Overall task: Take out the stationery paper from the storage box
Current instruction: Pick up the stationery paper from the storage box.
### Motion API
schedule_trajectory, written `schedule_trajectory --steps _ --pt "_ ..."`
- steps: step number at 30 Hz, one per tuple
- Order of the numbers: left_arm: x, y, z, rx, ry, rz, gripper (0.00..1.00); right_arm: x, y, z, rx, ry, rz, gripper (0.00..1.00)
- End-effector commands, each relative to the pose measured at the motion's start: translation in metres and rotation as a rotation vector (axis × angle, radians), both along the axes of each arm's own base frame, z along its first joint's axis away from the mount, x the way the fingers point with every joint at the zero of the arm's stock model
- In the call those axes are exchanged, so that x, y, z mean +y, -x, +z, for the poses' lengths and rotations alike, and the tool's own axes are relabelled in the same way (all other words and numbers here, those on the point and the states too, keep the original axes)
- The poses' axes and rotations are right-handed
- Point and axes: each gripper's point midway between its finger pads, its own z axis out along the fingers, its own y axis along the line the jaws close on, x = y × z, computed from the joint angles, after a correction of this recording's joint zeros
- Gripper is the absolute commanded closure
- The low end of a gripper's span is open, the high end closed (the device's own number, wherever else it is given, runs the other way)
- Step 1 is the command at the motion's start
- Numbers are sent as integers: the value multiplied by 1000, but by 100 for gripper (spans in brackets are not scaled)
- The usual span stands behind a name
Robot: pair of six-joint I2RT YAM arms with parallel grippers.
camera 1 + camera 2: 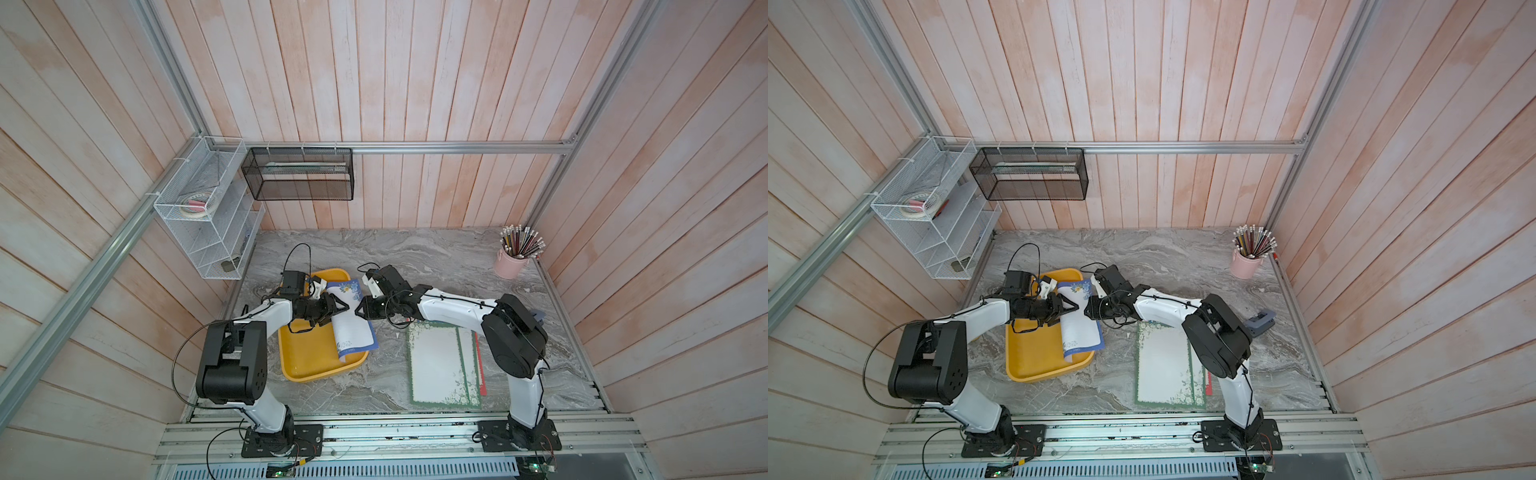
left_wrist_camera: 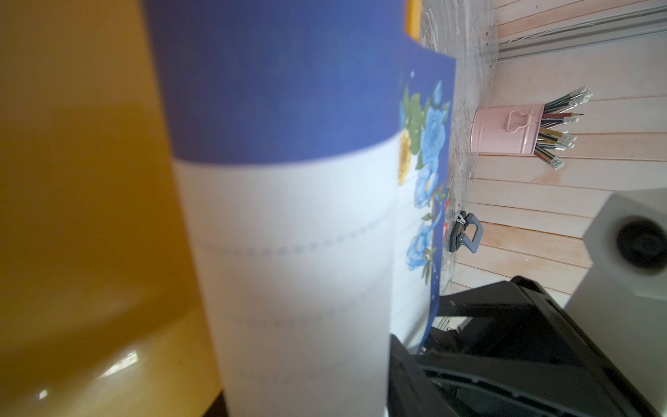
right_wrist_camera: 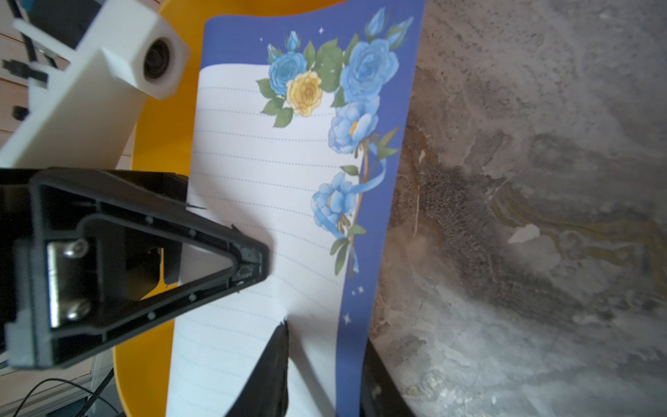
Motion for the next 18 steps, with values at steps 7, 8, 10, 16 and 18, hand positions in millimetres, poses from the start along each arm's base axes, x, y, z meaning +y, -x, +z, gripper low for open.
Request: schedule_trajectory --steps 7,8,10,16,18 --pt "0 -1 10 -56 -8 -10 51 -4 -1 28 -30 -44 -13 73" --pt "-1 0 11 -57 -2 -12 55 -4 -1 29 -29 -46 -13 73" --pt "-2 -1 12 -57 3 -14 57 -4 -1 30 -31 -47 -14 72" --pt "-2 -1 18 -72 2 -19 61 -8 -3 39 -52 -52 -21 66" --pt "-2 -1 22 -83 5 -22 62 -9 -3 45 -55 -76 -13 63"
